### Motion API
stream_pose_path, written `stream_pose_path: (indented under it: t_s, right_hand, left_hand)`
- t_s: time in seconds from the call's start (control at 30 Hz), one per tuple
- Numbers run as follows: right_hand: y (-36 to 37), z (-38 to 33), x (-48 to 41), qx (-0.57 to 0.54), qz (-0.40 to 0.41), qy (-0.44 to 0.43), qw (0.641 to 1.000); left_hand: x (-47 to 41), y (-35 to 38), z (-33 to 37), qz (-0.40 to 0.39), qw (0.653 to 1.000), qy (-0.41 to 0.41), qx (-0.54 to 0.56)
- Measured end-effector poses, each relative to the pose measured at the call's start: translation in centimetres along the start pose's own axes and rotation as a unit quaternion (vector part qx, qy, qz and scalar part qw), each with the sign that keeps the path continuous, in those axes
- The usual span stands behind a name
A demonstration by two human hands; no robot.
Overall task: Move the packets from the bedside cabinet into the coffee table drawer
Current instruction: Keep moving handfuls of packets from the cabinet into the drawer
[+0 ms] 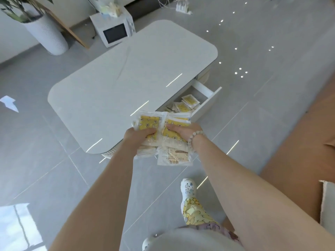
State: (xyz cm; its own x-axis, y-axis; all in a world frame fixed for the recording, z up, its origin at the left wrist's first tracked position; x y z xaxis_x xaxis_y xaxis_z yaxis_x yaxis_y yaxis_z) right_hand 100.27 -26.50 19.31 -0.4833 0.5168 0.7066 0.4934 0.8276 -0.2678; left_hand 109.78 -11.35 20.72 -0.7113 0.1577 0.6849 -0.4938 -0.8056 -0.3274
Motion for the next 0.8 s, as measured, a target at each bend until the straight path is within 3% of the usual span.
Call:
stream_pose_path:
  t_s: [0.33, 0.8]
  right_hand:
    - [-5.6, -3.5, -7.6, -0.006, -0.031, -0.004, 0.999]
    - [-6.7, -7.3, -13.6, 0.030, -0.005, 0.022, 0.999]
  left_hand:
    - [-3.1, 5.8, 6.0, 0.013, 0.999, -0.010, 0.029]
    - [-10.2, 8.0, 10.3, -0.023, 0.999, -0.030, 0.007]
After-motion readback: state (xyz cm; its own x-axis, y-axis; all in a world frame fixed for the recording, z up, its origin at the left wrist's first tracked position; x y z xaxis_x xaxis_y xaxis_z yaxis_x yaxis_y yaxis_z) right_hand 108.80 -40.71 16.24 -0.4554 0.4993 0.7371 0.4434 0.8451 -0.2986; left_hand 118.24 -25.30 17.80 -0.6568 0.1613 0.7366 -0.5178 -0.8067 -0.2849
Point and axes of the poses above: each hand's wrist, its own x-axis away from the middle knuckle, its own y-axis out of the palm, z = x × y, the point moved 2 cm from there along -x, towards the middle knuckle, and after that the axes turned 1 degree about -x, right-handed, at the moved point
